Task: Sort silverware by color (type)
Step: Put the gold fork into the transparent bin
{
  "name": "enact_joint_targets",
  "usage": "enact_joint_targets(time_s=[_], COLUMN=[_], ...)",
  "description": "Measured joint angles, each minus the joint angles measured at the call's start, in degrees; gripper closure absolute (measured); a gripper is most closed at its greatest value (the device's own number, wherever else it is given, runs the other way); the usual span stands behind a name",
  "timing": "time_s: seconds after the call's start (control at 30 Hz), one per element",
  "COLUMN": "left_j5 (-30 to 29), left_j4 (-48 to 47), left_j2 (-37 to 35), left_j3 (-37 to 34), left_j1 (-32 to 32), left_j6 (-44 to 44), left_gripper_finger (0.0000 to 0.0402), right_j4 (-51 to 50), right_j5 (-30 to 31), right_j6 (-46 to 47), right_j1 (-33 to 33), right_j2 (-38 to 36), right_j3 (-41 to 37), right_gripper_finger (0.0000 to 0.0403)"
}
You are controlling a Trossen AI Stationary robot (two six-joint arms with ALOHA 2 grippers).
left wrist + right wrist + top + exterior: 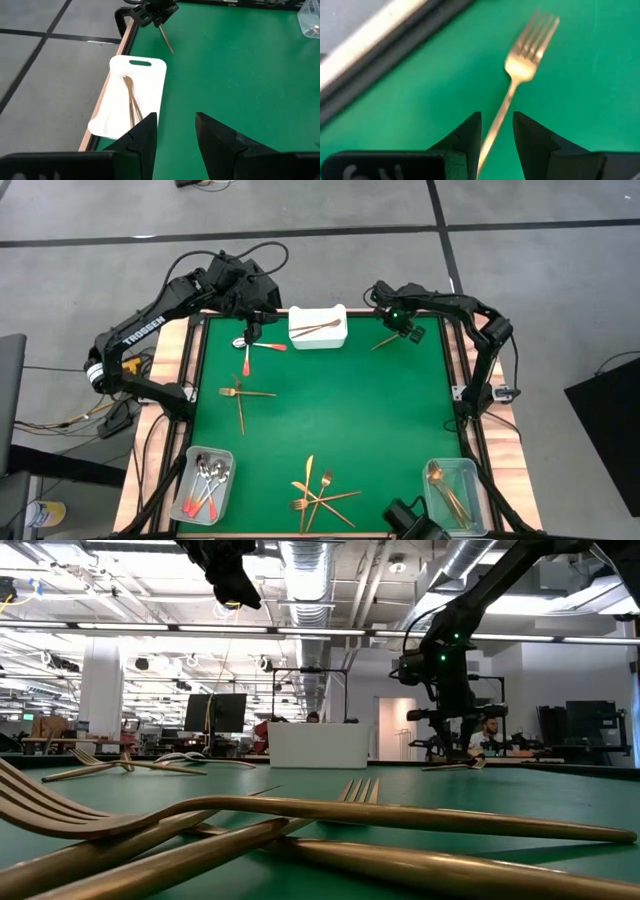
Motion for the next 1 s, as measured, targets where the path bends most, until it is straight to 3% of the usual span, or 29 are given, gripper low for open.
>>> enact_joint_targets(time_s=[0.6,1.0], left_j5=[0.09,0.0], left_j4=[-3.16,-2.19], left_j2=[0.02,0.02], left_j3=[-0.02,-0.02], left_j1=[0.0,0.0], left_j6=[-1.3,-0.06], left_gripper_finger=[0.0281,0.0281], right_j4=[0.18,3.3], right_j5=[-2.54,1.37], right_j6=[2.64,-6.95], right_j1=[4.44,8.28], right_j2=[7.29,4.56], right_j3=[0.31,-0.13], right_gripper_finger=[0.0274,0.0389])
